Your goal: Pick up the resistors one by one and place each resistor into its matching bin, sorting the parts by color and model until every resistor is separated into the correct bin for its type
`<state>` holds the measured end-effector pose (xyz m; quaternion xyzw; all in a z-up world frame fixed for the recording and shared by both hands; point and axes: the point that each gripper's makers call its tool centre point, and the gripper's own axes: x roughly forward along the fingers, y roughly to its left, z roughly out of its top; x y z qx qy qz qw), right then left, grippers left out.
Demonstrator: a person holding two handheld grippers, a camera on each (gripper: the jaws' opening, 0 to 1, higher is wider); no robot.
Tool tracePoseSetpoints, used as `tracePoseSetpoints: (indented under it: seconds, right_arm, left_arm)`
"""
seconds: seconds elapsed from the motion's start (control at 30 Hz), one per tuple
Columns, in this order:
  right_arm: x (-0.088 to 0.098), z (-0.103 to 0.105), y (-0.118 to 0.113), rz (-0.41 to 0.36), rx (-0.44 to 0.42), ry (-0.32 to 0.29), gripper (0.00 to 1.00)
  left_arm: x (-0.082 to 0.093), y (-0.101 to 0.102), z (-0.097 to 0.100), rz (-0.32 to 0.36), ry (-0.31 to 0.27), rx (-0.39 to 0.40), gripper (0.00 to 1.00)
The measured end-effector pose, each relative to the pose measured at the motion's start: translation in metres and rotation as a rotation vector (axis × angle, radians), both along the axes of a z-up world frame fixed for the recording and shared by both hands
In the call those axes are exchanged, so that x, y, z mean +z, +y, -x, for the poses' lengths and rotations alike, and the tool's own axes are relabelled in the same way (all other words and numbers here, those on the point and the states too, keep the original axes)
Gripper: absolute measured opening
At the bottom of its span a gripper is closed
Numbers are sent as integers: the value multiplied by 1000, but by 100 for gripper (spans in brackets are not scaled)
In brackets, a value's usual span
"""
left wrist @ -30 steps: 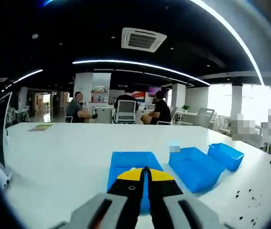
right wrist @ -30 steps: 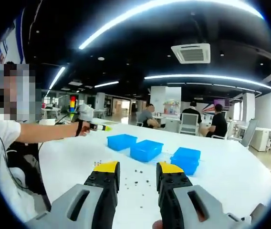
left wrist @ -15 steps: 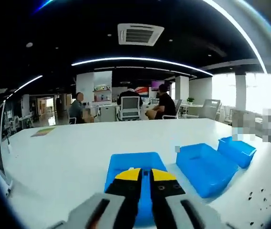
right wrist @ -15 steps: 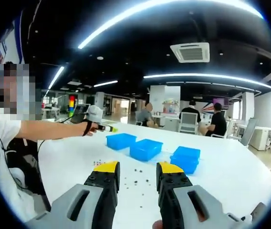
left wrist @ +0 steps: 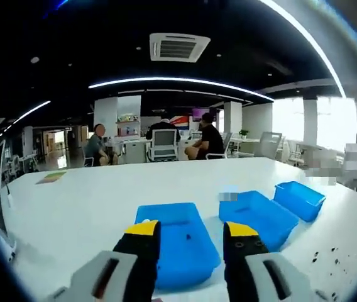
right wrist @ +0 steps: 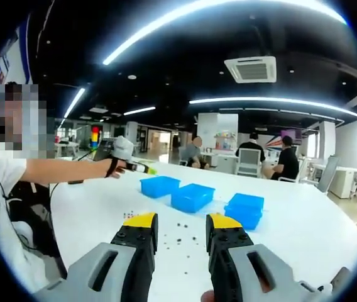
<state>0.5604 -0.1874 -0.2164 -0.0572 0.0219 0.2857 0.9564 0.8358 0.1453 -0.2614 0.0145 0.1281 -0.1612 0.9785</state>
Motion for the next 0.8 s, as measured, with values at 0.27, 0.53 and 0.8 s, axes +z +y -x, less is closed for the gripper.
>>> tracePoseSetpoints:
  seconds: [0.27,0.53,0.8]
  right_arm:
    - [-1,2,2,0,3,0,33]
    - [-2,4,2,3,8,1,33]
    - [-3,4,2,1,7,3,33]
  left_arm:
    - [39,-28,72,73,-86,-156,44]
    - [53,-36,158,136,-143,-264,45]
    - [50,-26,222,178,-169,-291,46]
